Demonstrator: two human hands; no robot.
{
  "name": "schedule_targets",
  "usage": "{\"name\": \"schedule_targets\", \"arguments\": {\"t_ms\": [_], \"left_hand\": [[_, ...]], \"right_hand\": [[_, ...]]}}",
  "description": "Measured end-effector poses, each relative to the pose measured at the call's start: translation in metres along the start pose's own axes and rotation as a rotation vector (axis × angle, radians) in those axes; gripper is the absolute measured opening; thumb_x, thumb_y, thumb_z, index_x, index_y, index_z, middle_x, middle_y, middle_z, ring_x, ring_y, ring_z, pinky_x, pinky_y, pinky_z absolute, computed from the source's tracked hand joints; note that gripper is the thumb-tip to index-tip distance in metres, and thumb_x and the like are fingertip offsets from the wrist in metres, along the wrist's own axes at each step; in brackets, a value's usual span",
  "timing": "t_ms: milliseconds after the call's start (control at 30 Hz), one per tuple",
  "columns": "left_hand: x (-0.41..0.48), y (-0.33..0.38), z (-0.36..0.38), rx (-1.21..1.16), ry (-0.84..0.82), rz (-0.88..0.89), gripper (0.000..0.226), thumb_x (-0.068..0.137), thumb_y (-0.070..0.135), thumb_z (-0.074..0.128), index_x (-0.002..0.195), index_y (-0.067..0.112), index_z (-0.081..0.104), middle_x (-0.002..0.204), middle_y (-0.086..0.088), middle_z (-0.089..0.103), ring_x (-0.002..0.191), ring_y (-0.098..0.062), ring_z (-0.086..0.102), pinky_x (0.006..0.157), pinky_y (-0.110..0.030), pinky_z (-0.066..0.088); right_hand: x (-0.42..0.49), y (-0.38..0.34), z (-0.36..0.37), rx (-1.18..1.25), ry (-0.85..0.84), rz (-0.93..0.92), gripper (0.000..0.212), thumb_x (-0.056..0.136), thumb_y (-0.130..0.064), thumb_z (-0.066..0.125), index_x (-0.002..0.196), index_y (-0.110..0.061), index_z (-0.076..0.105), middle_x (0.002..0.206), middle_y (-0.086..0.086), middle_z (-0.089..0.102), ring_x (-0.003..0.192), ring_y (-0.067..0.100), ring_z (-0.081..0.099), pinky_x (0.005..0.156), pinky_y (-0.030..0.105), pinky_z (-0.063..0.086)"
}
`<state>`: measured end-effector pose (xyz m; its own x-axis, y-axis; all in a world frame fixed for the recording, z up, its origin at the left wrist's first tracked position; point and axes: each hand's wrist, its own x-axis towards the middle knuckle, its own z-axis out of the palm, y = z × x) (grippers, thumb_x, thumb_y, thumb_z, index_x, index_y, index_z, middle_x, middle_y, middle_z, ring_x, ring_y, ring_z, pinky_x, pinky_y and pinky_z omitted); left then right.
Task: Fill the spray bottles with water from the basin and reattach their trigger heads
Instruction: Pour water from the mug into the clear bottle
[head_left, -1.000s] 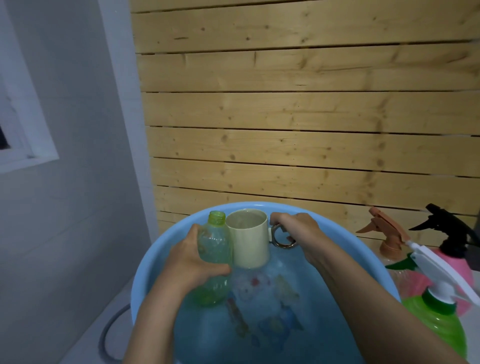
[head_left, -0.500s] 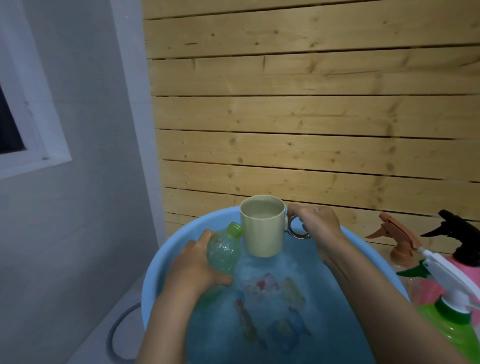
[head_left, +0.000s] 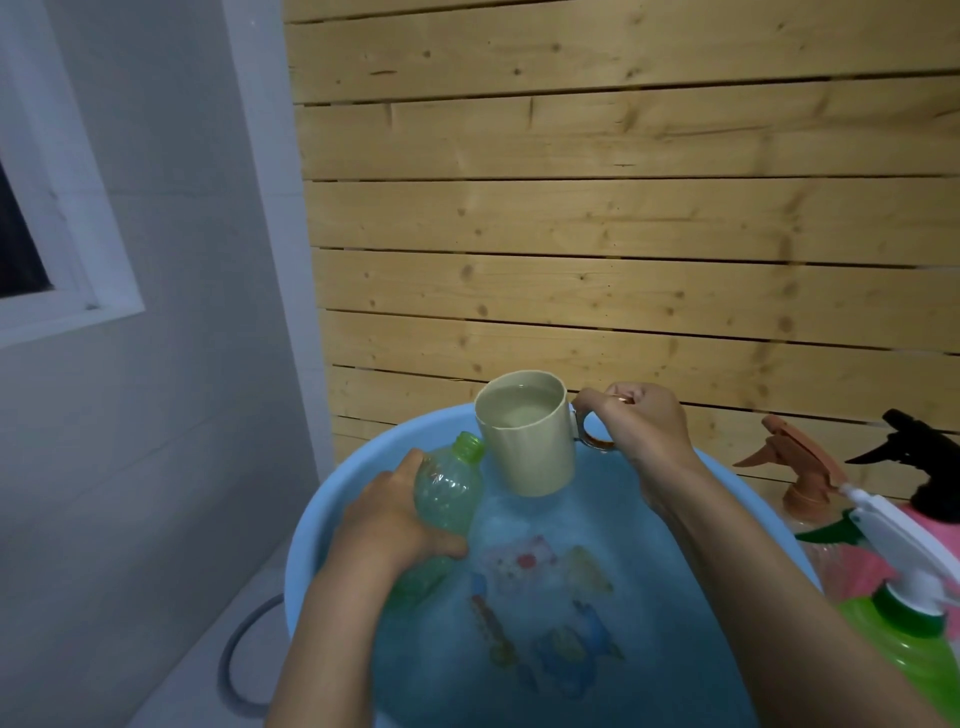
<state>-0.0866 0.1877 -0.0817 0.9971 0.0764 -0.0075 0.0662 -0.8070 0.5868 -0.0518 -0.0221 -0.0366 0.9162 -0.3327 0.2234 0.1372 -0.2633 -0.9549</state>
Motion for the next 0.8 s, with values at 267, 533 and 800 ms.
{"name": "schedule_targets", "arguments": {"t_ms": [267,533,800], "left_hand": [[-0.0015,0.0018,-0.0011,0.024,0.013,0.004,0.073,0.062,0.033,0.082,0.120,0.032,0.039,0.119,0.002,0.053,0.110,-0.022,0.053,0.086,-0.031,0.048],[-0.0014,0.0017,-0.0010,0.039,0.011,0.001,0.076,0.061,0.034,0.082,0.124,0.032,0.038,0.118,0.003,0.053,0.107,-0.021,0.054,0.085,-0.031,0.049],[-0.0039,0.0027,-0.0021,0.031,-0.006,0.000,0.086,0.062,0.035,0.082,0.133,0.032,0.035,0.124,0.002,0.051,0.113,-0.022,0.052,0.091,-0.033,0.048]], "right_hand": [[-0.0002,0.0009,0.0002,-0.021,0.027,-0.092,0.038,0.072,-0.013,0.065,0.051,-0.016,0.034,0.049,-0.003,0.027,0.057,0.016,0.023,0.051,0.027,0.020],[0.0021,0.0027,0.0021,-0.037,0.080,-0.190,0.040,0.072,-0.013,0.067,0.046,-0.017,0.036,0.041,-0.009,0.030,0.053,0.015,0.028,0.051,0.026,0.027],[0.0061,0.0053,0.0026,-0.058,0.134,-0.295,0.036,0.074,-0.016,0.069,0.050,-0.011,0.042,0.050,0.000,0.038,0.055,0.016,0.032,0.056,0.028,0.030]]}}
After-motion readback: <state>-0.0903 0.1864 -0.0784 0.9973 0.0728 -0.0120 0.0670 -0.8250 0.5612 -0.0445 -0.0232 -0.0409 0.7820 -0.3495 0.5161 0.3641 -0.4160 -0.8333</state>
